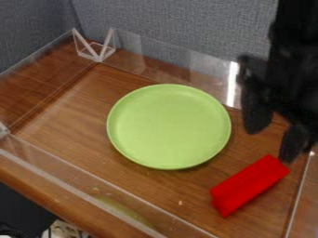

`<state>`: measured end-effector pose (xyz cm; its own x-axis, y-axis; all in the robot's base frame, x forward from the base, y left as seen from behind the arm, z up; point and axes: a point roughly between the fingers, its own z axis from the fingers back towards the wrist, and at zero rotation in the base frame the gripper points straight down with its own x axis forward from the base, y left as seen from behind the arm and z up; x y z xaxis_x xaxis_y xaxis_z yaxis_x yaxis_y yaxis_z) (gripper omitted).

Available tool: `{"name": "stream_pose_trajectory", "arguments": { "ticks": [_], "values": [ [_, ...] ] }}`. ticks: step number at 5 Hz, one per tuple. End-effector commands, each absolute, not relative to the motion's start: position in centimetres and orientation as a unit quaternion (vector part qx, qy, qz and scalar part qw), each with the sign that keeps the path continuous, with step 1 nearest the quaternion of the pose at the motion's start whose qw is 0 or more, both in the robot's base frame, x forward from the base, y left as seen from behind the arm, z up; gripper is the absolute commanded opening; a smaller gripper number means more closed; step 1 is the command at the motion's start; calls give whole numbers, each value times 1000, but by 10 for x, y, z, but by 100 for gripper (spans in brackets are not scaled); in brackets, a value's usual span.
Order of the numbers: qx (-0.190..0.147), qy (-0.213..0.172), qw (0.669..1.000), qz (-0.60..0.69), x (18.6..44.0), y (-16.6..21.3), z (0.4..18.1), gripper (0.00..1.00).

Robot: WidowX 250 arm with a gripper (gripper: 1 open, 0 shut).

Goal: Put the red object on the right side

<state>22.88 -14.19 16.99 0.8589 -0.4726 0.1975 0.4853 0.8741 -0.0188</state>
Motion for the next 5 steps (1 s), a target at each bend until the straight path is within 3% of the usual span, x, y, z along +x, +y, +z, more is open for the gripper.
{"name": "stream_pose_trajectory", "arguments": {
  "ticks": [1,2,3,5],
  "values": [
    [-44,-108,967,-226,235,-137,164,100],
    [-45,-89,972,-214,238,-138,137,0],
    [-51,-95,977,-186,228,-121,137,100],
    [-46,-104,978,-174,220,-114,139,100]
  ]
}}
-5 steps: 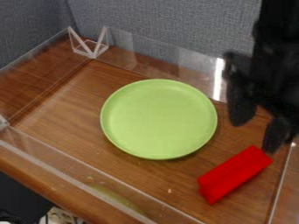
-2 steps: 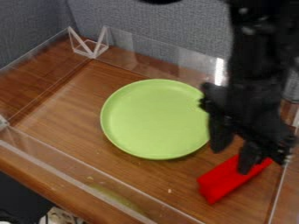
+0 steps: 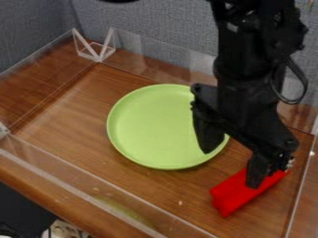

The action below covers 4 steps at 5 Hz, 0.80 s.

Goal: Put the red object on the right side

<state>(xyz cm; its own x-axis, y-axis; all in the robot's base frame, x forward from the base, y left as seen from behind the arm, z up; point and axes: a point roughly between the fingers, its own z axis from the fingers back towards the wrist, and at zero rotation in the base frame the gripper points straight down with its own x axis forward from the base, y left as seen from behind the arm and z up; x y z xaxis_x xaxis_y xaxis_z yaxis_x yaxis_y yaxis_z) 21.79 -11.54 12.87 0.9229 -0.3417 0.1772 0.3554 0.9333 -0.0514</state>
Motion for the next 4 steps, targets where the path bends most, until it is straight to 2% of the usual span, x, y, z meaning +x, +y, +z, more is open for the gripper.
{"name": "stream_pose_trajectory", "arguments": {
  "ticks": [1,2,3,4],
  "values": [
    [-27,-104,984,-142,229,-103,153,100],
    [-12,-101,982,-160,243,-82,157,100],
    [-6,-87,979,-186,234,-85,154,100],
    [-5,-86,976,-198,229,-110,153,100]
  ]
}}
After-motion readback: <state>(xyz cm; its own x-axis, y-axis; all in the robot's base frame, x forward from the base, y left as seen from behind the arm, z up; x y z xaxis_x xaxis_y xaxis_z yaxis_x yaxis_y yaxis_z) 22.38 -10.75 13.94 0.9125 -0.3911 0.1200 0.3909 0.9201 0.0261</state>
